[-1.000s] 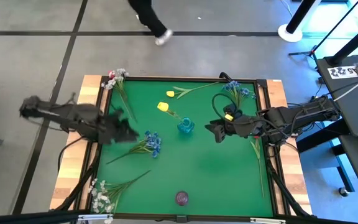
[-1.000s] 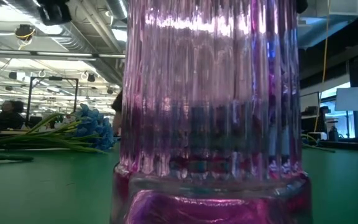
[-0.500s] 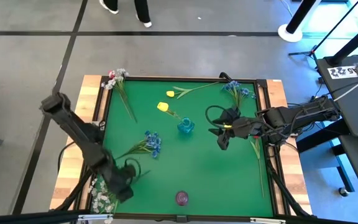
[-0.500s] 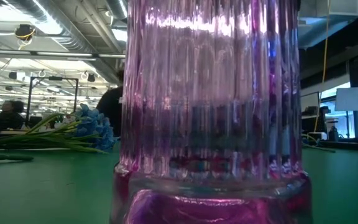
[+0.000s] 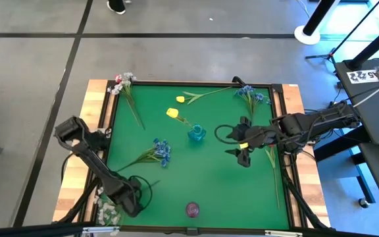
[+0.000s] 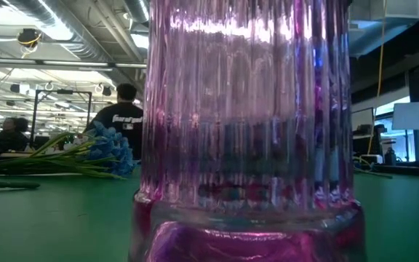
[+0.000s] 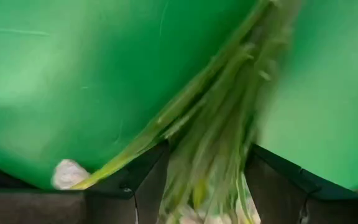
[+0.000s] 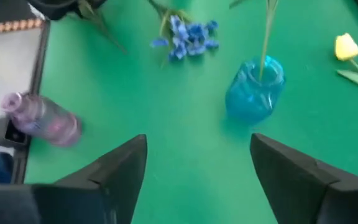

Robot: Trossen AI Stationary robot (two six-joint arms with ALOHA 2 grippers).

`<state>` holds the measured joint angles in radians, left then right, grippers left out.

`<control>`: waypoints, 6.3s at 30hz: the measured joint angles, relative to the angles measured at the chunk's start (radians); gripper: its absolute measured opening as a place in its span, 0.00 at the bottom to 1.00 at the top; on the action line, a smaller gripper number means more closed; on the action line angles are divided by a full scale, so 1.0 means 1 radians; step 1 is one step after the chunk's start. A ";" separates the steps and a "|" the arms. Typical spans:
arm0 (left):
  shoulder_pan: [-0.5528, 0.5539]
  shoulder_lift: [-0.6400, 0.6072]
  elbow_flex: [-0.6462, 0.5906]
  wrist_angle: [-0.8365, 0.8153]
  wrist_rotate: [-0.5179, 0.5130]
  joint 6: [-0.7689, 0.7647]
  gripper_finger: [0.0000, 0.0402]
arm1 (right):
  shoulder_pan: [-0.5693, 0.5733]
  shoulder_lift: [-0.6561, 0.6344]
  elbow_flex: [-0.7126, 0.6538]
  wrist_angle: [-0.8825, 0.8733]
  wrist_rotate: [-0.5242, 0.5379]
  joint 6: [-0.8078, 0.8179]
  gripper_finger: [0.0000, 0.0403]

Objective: Sort flowers into vase by color
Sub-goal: Put the bottom white flowers into the blue vase, then put the white flowers into the blue vase

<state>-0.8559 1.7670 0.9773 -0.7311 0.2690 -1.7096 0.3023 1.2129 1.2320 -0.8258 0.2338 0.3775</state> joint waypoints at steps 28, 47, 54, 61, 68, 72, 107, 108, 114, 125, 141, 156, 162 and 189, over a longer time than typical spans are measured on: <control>0.285 0.053 0.569 -0.510 -0.953 1.570 0.02 | 0.000 -0.045 0.144 -0.099 -0.053 0.405 0.50; 0.330 0.052 0.573 0.235 -1.296 2.660 0.02 | -0.001 0.185 -0.155 0.820 -0.347 0.733 0.53; 0.308 0.051 0.572 0.259 -1.300 2.686 0.06 | -0.001 0.247 -0.155 0.881 -0.354 0.802 0.46; 0.285 0.050 0.573 0.325 -1.307 2.664 0.21 | 0.000 0.266 -0.154 0.894 -0.325 0.793 0.17; 0.259 0.050 0.573 0.329 -1.443 2.416 0.34 | -0.002 0.187 -0.154 0.831 -0.271 0.699 0.06; 0.235 0.043 0.573 0.315 -1.602 2.237 0.40 | -0.002 0.077 -0.154 0.709 -0.126 0.631 0.03; 0.326 -0.408 0.079 -0.379 -0.657 0.228 0.42 | -0.307 0.233 -0.458 1.392 0.095 -0.202 0.07; 0.368 -0.450 0.054 -0.406 -0.667 0.241 0.42 | -0.308 0.233 -0.458 1.366 0.095 -0.199 0.10; 0.697 -0.734 -0.104 -0.436 -0.675 0.375 0.42 | -0.308 0.184 -0.442 1.270 0.060 -0.193 0.32; 1.314 -0.753 -0.278 -0.149 -0.724 0.666 0.47 | -0.308 -0.070 -0.278 0.802 0.060 -0.162 0.67; 1.726 -0.395 -0.276 0.181 -0.786 0.751 0.46 | -0.246 -0.457 -0.317 0.408 0.044 0.065 0.71; 1.771 -0.194 -0.272 0.229 -0.716 0.608 0.22 | -0.251 -0.767 -0.649 0.715 -0.202 -0.049 0.36; 1.713 -0.269 -0.276 0.136 -0.664 0.410 0.05 | -0.251 -0.842 -0.681 0.604 -0.303 -0.046 0.24; 1.089 -0.640 -0.322 0.108 -0.882 0.190 0.04 | -0.251 -1.149 -0.902 0.609 -0.267 -0.175 0.04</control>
<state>0.2333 1.1267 0.6548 -0.6233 -0.6127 -1.5199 0.0517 0.0640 0.3302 -0.2168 -0.0329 0.2025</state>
